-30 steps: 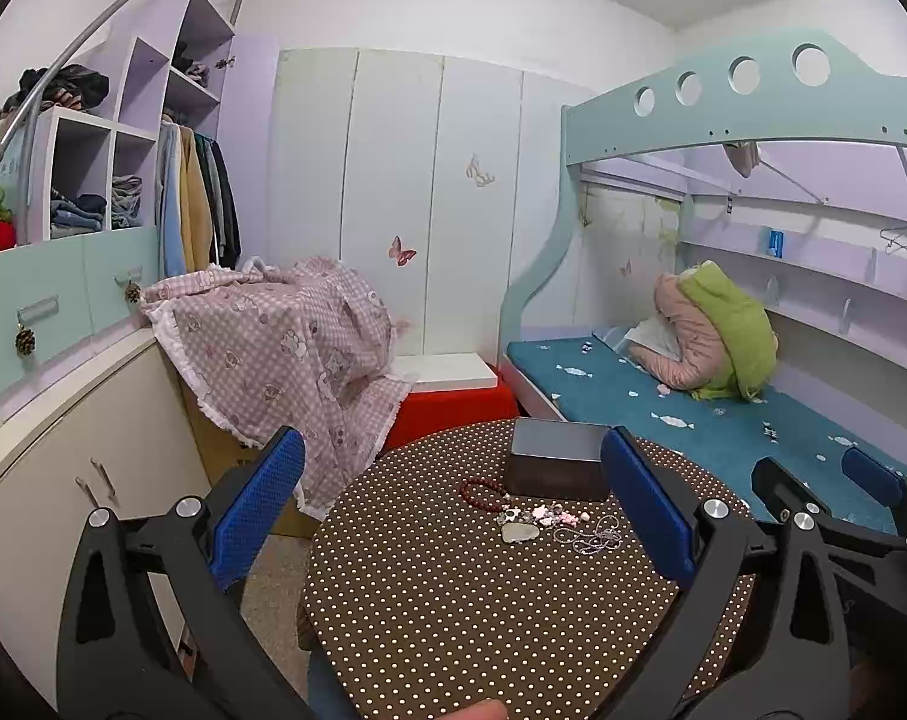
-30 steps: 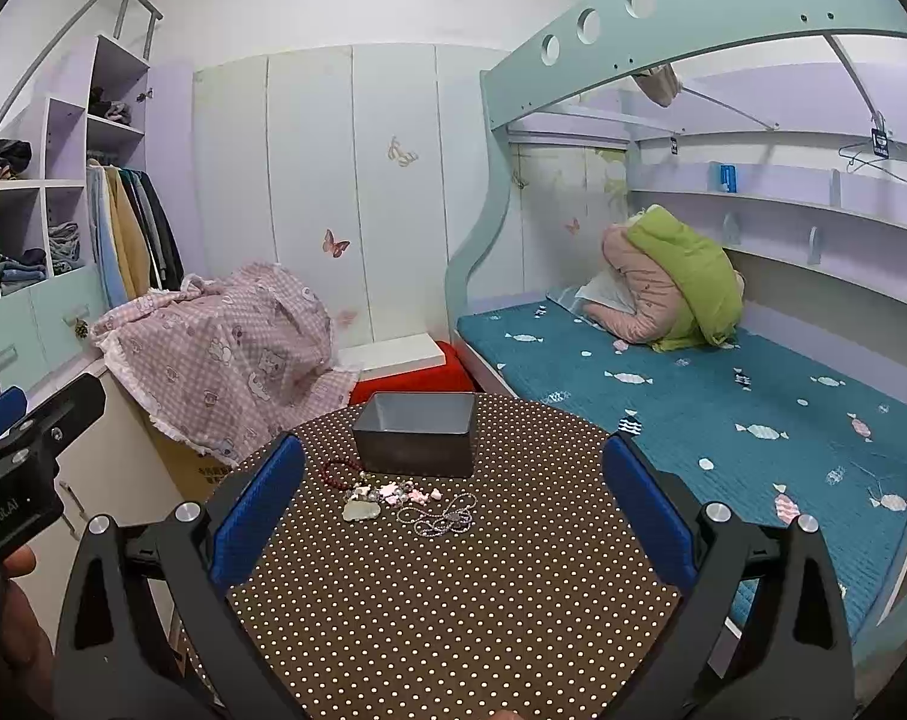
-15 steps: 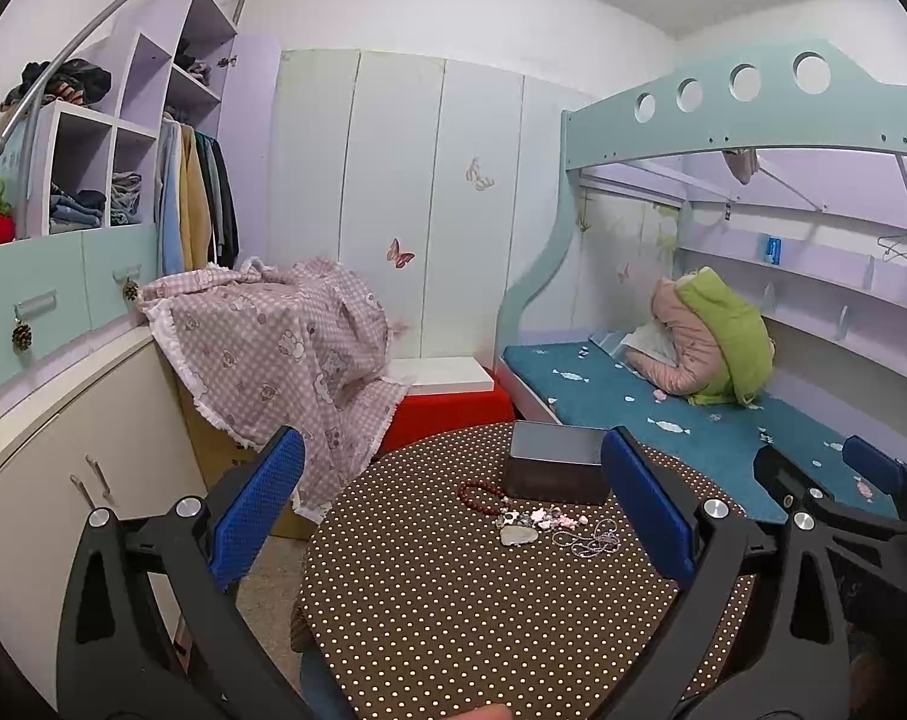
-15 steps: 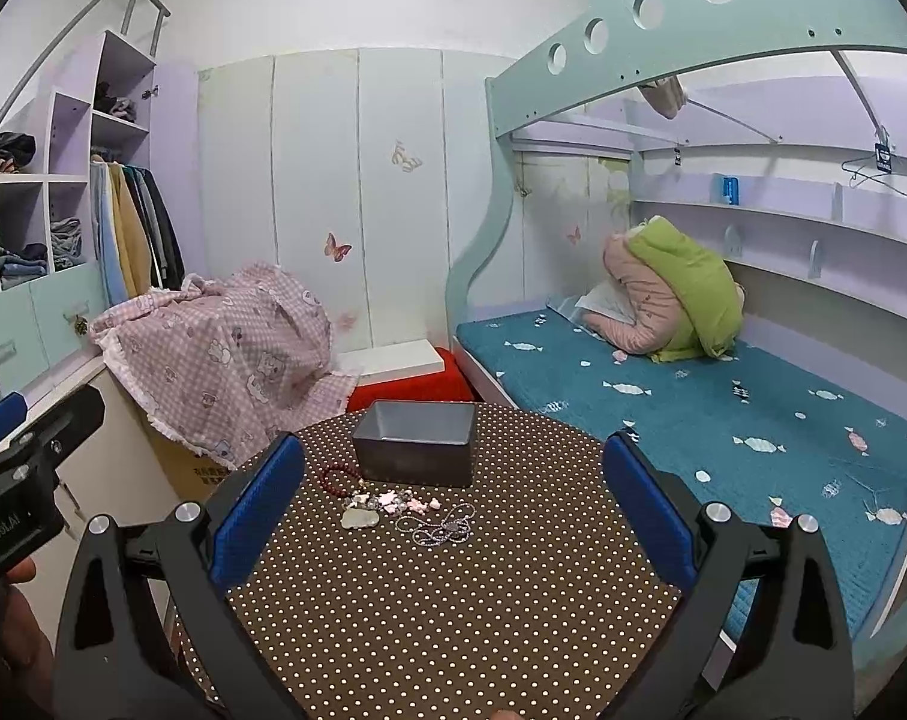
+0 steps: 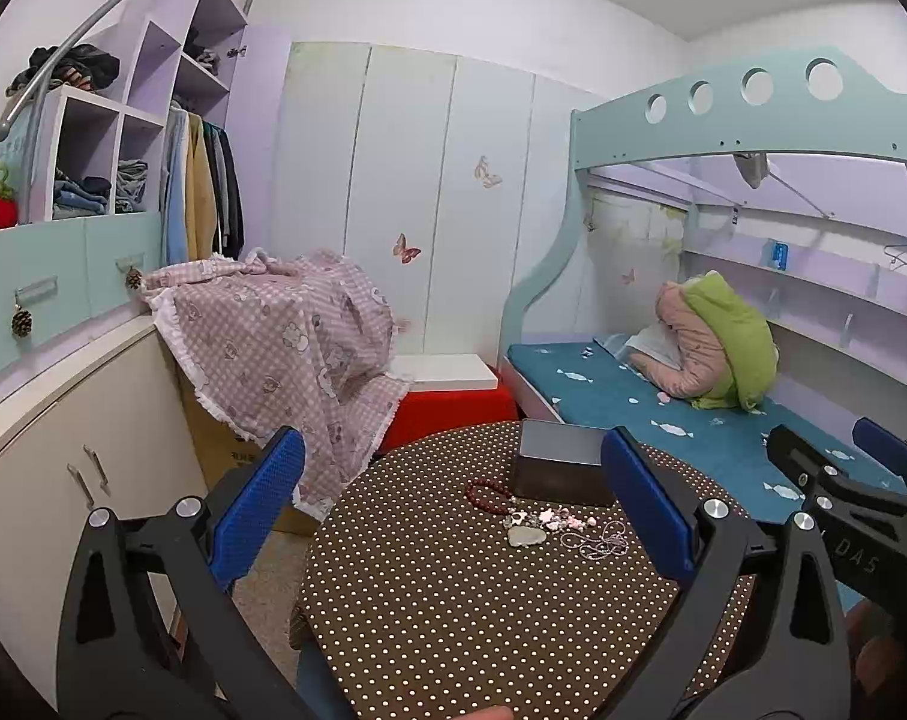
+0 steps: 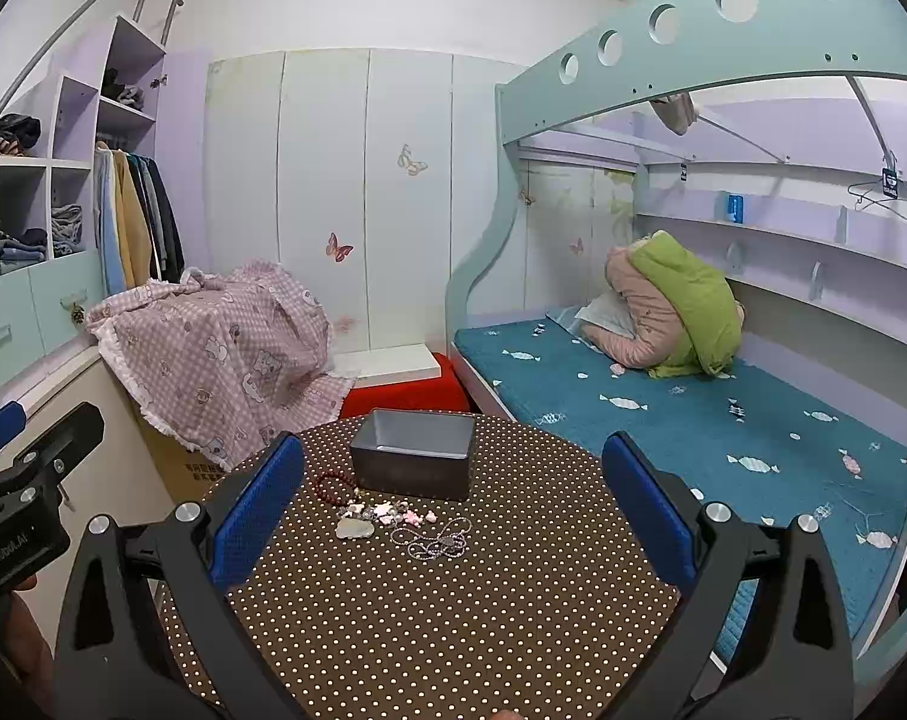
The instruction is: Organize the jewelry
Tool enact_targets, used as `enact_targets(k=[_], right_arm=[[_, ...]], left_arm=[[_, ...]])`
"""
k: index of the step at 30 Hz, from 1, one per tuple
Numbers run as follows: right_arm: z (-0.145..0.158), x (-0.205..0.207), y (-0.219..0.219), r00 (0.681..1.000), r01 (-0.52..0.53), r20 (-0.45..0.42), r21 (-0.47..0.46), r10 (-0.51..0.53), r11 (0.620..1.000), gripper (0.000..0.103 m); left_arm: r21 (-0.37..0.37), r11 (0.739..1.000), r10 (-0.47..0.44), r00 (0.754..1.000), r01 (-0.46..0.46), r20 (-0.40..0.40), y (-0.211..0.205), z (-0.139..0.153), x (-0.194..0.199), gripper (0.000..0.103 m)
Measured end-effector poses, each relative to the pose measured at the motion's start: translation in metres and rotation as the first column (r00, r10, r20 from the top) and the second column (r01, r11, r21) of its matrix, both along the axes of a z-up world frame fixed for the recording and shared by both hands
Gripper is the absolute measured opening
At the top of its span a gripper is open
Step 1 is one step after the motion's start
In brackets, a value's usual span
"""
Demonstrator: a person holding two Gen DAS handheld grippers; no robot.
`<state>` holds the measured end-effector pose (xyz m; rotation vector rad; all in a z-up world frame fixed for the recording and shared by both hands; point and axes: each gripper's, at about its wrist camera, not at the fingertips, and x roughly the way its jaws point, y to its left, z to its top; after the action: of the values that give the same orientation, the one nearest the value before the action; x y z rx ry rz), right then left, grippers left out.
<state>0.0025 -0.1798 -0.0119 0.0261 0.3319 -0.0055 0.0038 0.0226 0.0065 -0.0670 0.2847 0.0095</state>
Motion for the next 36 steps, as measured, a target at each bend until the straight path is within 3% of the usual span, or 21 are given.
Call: enact_targets(k=[13,23,31,36], right_arm=[[0.0,0.006,0.007,1.0,-0.013,-0.006,-0.025,0.013,1.0,0.096],[-0.012,0.03,0.006,0.998,-0.011,-0.054,-0.025,0.009,1.0,0.096],[-0.036,0.065,-0.001,0.988,-0.009,-0.153,-0.036,0.004,0.999,0.096],[-0.066,0.099,-0.009,0.966,-0.01,-0.26,-0.036,0.001,0.999,0.096]], left_arm=[[0.004,1.0,0.018,1.0,-0.018,0.007,0.004,-0.009,0.001,0.098],[0.042,0.999,-0.007,1.0,0.008,-0.02,-0.005,-0.021,0.028,0.098],[0.047,0.999,-0.017,0.99,0.023,-0.141,-0.008,-0.054,0.076,0.098],[0.043,0.999,0.012,0.969,-0.001,-0.249,-0.005,-0.088,0.115,0.098]])
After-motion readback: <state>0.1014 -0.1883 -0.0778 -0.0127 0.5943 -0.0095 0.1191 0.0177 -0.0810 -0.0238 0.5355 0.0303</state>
